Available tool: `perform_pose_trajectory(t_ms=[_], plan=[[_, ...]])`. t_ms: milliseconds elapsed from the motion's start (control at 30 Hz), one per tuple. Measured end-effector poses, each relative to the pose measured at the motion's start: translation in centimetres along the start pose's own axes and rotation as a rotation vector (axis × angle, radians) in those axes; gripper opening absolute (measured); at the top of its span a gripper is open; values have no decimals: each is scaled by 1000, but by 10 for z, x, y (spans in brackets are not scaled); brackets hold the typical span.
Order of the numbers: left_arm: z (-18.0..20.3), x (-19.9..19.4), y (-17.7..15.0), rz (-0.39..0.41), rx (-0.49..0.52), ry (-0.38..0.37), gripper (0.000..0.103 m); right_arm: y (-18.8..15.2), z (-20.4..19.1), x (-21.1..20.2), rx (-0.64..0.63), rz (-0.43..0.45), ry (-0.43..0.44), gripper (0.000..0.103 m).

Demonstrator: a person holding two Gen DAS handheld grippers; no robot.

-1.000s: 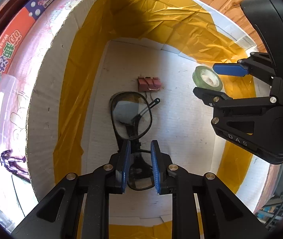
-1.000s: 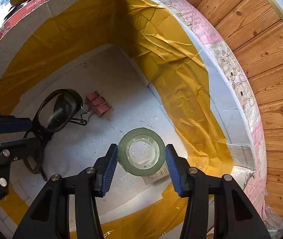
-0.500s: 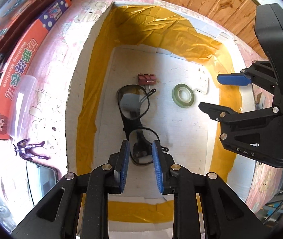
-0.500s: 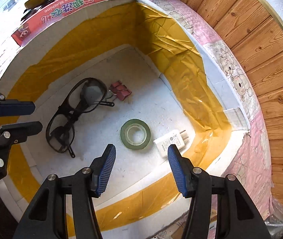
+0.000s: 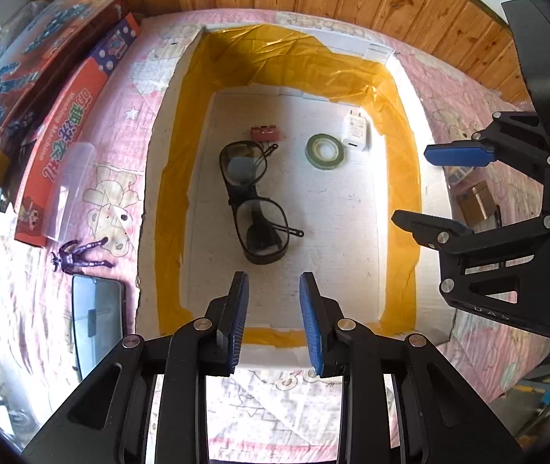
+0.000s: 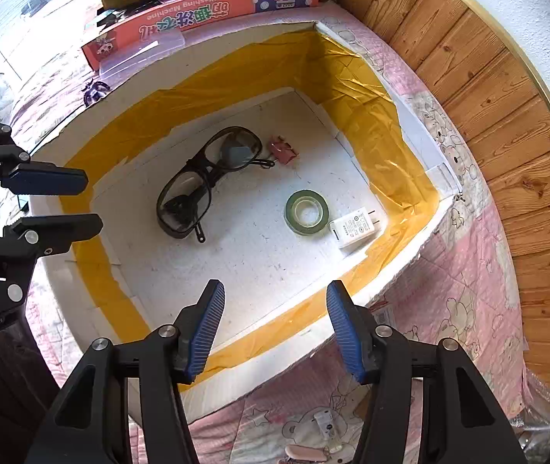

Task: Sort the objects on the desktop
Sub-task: 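Move both grippers back toward the pink stapler and marker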

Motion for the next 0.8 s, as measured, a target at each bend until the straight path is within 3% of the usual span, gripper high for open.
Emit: perform_pose_trajectory(t_ms=[467, 800], plan=[[16, -43, -42, 78, 74, 33, 32, -39, -32, -43, 60, 118, 2, 58], [48, -77, -80, 264, 215, 28, 34, -75, -52, -71, 148, 273, -48, 61]])
Point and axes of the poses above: each gripper's, at about its wrist camera, not at the fingertips, and x roughly the way its jaws point, z to its right, y to its top, the point moved 6 cm from there along x, roughly the way its jaws point, and after that the axes turned 9 degrees about -x, right-handed, at the moved point
